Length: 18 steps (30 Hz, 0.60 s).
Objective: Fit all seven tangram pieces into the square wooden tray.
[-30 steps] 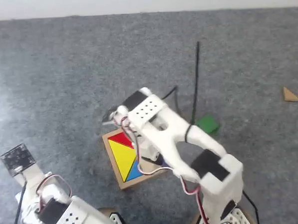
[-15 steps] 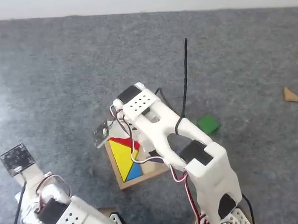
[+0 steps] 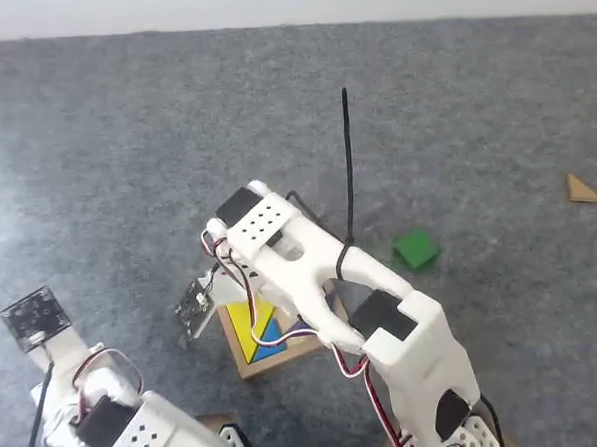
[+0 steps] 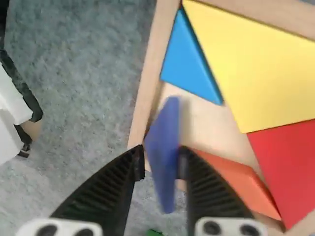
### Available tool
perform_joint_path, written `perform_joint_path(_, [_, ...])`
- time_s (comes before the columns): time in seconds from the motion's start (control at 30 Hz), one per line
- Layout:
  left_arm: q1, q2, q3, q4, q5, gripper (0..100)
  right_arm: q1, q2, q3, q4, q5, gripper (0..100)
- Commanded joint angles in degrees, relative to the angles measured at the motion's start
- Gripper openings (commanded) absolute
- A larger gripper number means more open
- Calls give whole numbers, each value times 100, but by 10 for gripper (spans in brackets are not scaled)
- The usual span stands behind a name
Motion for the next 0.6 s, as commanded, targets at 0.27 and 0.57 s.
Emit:
perform_joint_path(0.27, [-18,-105,-127,0,-62,15,382,-673,-624,242,-976,267])
perform_joint_path(0.57, [-18,-105,-127,0,-62,15,4,-1121,-246,-119,-5196,0])
